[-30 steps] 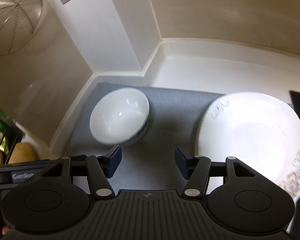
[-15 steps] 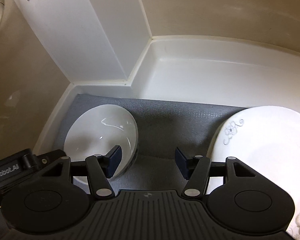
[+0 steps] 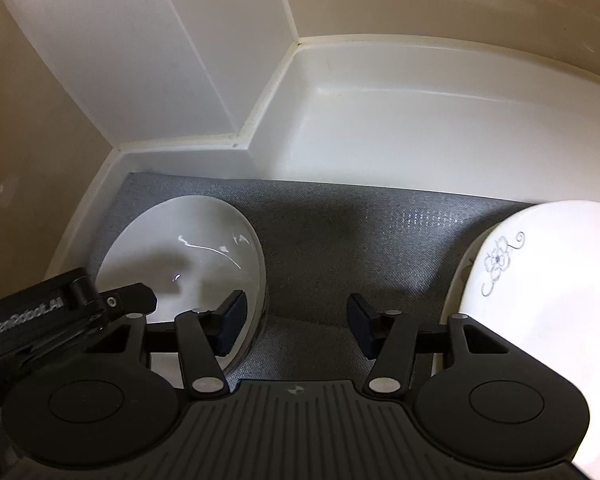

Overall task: Organize plates and bowls
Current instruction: 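Close both grippers on the rim of the blue-banded white bowl, then lift the blue-banded bowl with both grippers and carry it over the bowl stack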

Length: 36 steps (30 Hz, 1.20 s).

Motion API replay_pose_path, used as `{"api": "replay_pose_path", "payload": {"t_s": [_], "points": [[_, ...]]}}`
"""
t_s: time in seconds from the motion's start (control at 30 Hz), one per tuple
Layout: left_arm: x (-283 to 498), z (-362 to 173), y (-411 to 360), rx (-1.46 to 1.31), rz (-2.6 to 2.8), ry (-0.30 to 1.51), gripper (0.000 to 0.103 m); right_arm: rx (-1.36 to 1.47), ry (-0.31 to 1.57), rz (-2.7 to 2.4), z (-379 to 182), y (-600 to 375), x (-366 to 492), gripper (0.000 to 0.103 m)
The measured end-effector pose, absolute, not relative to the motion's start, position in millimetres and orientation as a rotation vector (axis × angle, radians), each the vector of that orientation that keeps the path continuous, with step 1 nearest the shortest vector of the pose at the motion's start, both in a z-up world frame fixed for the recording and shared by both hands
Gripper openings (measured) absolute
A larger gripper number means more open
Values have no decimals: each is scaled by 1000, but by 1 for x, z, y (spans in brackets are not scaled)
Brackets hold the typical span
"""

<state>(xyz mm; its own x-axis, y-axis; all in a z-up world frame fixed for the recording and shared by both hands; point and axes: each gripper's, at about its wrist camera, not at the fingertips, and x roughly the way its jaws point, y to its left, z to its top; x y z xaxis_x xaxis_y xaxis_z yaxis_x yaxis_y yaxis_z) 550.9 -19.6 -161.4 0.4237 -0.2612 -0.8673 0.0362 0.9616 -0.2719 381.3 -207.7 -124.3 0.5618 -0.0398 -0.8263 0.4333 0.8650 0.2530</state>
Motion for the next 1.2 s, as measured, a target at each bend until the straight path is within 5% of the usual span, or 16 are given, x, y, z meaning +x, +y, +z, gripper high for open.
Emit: {"api": "replay_pose_path", "payload": {"t_s": [0.13,0.2,1.2], "points": [[555,-164,-26,-162,-264,1150,31,478,934,-233,-123,-204,382,17],[550,-161,-27,-157,-312,1151,8,468,942,-215,-120,-198,383,11],[463,-79,-11,-86,-476,1019,9,362,810,-228,-38,-168,293,11]]}}
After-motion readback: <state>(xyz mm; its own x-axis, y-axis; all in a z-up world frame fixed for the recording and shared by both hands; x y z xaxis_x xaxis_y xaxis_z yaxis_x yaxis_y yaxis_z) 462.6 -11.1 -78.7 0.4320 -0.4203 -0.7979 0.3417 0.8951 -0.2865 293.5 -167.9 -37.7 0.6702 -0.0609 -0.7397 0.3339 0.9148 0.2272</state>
